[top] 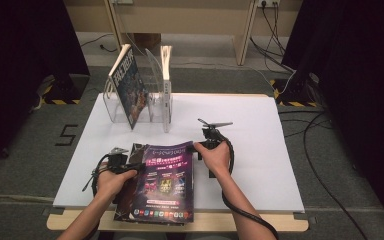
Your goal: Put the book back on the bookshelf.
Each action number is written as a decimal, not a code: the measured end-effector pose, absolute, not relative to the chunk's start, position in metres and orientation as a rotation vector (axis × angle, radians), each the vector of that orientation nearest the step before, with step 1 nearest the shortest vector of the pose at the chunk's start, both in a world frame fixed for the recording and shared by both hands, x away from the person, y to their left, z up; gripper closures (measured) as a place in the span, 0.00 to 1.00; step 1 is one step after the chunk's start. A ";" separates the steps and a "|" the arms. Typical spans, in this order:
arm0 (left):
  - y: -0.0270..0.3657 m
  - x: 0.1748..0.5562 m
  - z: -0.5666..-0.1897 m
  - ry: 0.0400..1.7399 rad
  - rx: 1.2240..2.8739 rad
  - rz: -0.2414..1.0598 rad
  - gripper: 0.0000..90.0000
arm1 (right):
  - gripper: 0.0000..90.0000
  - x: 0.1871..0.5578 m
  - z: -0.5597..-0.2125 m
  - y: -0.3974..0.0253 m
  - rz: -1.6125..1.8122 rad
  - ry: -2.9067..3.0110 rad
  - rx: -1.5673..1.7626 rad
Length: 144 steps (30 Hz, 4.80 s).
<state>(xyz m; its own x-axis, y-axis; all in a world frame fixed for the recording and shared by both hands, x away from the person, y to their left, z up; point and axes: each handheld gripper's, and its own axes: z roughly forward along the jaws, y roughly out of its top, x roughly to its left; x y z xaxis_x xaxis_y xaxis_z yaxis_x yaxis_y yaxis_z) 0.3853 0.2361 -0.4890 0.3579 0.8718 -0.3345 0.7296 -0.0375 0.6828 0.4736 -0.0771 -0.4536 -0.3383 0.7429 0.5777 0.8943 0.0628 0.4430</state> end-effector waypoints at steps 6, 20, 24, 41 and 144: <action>0.236 0.385 -0.489 1.400 1.810 0.228 0.81 | 0.90 0.473 -0.444 -0.075 -1.131 -2.132 -1.640; 0.243 0.383 -0.474 1.383 1.745 0.272 0.66 | 0.94 0.461 -0.407 -0.075 -1.350 -2.080 -1.636; 0.243 0.383 -0.467 1.369 1.730 0.288 0.61 | 0.94 0.456 -0.394 -0.073 -1.418 -2.125 -1.631; 0.235 0.380 -0.441 1.295 1.701 0.314 0.54 | 0.94 0.443 -0.361 -0.052 -1.605 -2.293 -1.611; 0.252 0.362 -0.445 1.303 1.666 0.374 0.48 | 0.94 0.451 -0.300 0.020 -2.059 -2.335 -1.516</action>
<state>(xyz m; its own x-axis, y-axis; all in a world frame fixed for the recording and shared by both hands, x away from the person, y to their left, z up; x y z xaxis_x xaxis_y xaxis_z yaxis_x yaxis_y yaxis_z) 0.3621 0.2517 -0.4454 0.3844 0.8731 -0.2999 0.5811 0.0236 0.8135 0.4509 0.0204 -0.3004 -0.5753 0.7630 0.2948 0.3879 -0.0627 0.9195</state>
